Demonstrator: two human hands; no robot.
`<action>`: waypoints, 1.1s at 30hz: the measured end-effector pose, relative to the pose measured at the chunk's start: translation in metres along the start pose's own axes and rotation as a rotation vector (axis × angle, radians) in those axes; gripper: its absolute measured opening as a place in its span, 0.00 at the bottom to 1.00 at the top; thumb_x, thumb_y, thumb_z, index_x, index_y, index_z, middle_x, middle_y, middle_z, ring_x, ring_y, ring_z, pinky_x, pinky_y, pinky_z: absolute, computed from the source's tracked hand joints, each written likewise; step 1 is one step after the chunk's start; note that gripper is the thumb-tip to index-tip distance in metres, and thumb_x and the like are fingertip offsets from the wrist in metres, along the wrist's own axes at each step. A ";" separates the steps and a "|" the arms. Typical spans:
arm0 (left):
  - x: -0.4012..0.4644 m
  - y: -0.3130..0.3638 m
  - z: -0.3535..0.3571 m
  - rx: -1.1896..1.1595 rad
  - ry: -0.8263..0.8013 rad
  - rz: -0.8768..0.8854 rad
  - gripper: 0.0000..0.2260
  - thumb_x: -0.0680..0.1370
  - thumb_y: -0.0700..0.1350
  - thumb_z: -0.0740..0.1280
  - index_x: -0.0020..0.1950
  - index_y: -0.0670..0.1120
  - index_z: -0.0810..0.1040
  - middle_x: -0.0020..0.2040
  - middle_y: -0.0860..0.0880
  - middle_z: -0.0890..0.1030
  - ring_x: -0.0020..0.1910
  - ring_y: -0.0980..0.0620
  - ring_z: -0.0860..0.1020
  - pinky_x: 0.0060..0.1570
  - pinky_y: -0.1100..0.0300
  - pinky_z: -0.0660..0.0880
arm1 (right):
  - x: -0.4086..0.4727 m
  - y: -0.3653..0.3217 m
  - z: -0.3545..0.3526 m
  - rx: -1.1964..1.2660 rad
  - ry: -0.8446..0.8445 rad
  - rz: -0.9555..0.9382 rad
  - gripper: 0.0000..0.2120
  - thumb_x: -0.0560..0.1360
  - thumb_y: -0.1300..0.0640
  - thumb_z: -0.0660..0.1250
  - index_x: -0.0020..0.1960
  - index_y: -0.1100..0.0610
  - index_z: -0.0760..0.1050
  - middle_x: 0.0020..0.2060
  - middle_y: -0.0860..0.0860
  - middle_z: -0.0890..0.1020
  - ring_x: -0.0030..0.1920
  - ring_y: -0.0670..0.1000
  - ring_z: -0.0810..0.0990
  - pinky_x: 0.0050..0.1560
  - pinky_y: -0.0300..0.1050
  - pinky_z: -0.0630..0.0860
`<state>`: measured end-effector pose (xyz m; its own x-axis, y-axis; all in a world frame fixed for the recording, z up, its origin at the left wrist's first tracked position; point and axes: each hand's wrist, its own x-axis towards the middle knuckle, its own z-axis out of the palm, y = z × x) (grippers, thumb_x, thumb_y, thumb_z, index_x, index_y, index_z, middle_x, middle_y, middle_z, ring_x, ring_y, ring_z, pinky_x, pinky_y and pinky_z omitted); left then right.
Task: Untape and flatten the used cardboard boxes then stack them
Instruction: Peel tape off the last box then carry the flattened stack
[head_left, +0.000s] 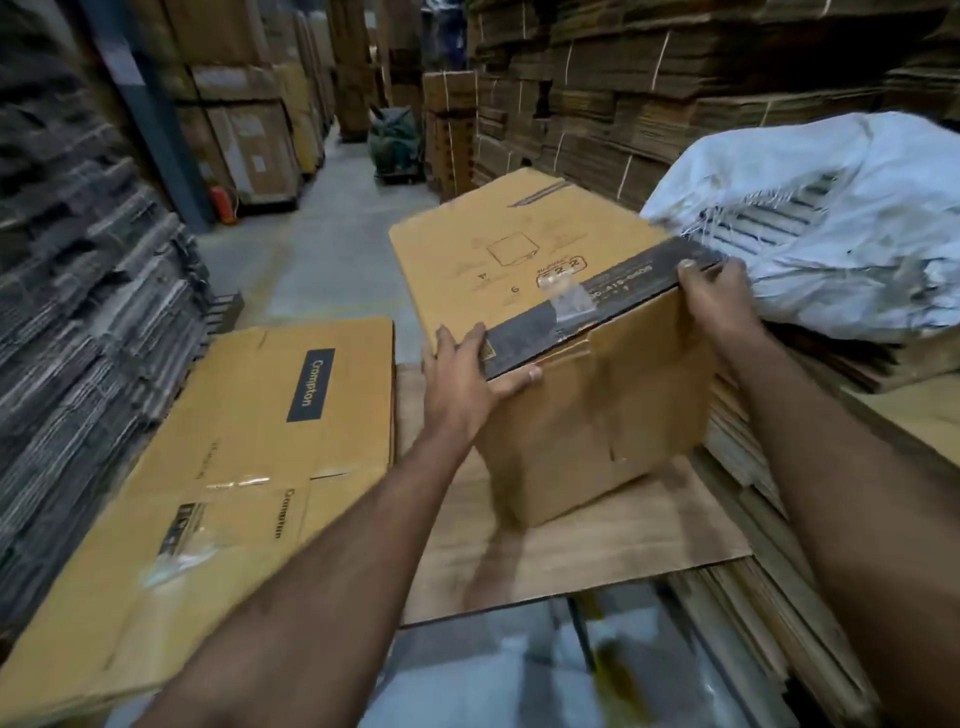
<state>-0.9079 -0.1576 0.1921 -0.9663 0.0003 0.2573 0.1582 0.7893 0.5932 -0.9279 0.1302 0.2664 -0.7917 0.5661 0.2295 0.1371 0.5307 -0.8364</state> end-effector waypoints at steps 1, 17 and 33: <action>-0.007 -0.006 0.000 -0.051 0.008 -0.012 0.50 0.57 0.83 0.57 0.71 0.54 0.68 0.66 0.38 0.68 0.67 0.36 0.66 0.65 0.45 0.69 | -0.006 -0.017 0.002 -0.039 0.019 -0.071 0.28 0.78 0.42 0.62 0.66 0.64 0.68 0.63 0.63 0.74 0.64 0.64 0.73 0.64 0.56 0.70; -0.054 -0.126 -0.018 -0.525 -0.358 -0.310 0.35 0.77 0.46 0.71 0.77 0.48 0.54 0.69 0.51 0.70 0.66 0.52 0.71 0.63 0.55 0.72 | -0.178 -0.067 0.166 -0.692 -0.253 -0.830 0.17 0.80 0.47 0.61 0.68 0.44 0.72 0.64 0.52 0.72 0.63 0.57 0.68 0.65 0.56 0.63; -0.018 -0.035 -0.021 0.036 0.031 -0.017 0.29 0.78 0.55 0.67 0.77 0.57 0.61 0.79 0.39 0.46 0.77 0.37 0.53 0.73 0.49 0.57 | -0.062 0.085 0.047 0.276 -0.164 0.181 0.35 0.71 0.43 0.75 0.71 0.56 0.66 0.65 0.54 0.76 0.63 0.55 0.75 0.64 0.53 0.73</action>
<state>-0.8916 -0.1977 0.1826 -0.9622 -0.0320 0.2706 0.1335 0.8104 0.5705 -0.8950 0.1100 0.1575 -0.8572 0.5150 0.0015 0.1354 0.2281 -0.9642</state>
